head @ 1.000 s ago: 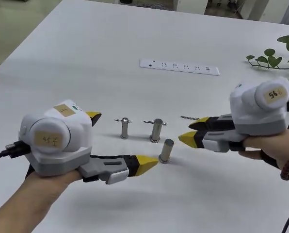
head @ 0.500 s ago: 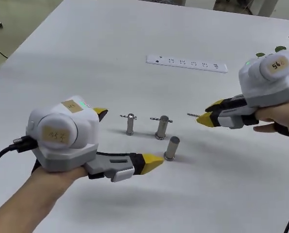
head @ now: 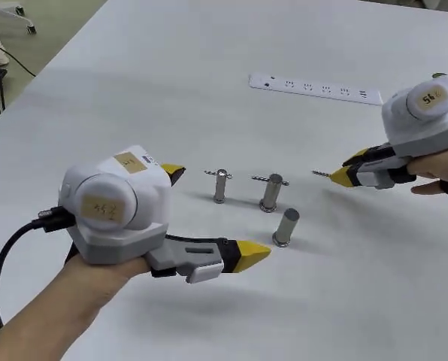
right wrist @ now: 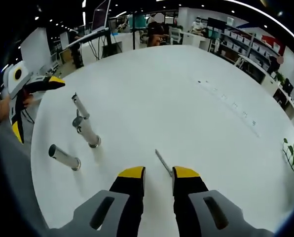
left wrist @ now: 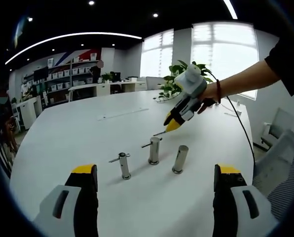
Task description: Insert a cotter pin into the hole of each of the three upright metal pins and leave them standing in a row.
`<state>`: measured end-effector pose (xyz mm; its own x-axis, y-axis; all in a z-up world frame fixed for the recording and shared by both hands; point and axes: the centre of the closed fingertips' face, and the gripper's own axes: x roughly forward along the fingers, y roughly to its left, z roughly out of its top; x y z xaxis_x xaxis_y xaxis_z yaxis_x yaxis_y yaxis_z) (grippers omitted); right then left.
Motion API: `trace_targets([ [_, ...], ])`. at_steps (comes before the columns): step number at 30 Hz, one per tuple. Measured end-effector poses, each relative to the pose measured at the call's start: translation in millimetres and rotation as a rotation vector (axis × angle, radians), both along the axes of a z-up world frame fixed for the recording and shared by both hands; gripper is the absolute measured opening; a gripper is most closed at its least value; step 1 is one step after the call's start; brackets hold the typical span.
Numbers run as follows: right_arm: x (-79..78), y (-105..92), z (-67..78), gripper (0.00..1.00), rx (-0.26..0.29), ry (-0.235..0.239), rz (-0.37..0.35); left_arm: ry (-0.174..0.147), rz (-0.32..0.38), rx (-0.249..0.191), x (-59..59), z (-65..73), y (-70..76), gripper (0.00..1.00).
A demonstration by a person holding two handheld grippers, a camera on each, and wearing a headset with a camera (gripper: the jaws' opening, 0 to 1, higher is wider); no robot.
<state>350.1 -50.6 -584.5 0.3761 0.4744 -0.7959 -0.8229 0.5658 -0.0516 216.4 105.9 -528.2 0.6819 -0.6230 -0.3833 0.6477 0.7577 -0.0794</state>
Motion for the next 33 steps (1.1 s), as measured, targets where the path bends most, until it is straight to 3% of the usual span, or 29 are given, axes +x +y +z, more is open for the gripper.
trace_targets([
  [5,15.2,-3.7,-15.8,0.16,-0.008,0.015,0.001,0.010,0.000,0.001,-0.8,-2.5,0.6,0.97],
  [11,22.5,-6.8,-28.8,0.13,-0.028,0.040,0.009,0.016,-0.002,0.004,-1.7,-4.8,1.1,0.96],
  [20,22.1,-8.3,-28.4,0.06,-0.068,0.062,0.043,0.018,-0.012,-0.003,-2.8,-4.4,-0.1,0.94],
  [25,20.2,-11.0,-30.3,0.03,-0.119,0.075,0.093,0.018,-0.013,-0.005,-3.0,-3.9,-0.4,0.94],
  [33,14.0,-2.3,-29.0,0.00,-0.255,0.026,0.217,0.018,-0.020,0.001,-3.7,-4.2,-0.9,0.92],
])
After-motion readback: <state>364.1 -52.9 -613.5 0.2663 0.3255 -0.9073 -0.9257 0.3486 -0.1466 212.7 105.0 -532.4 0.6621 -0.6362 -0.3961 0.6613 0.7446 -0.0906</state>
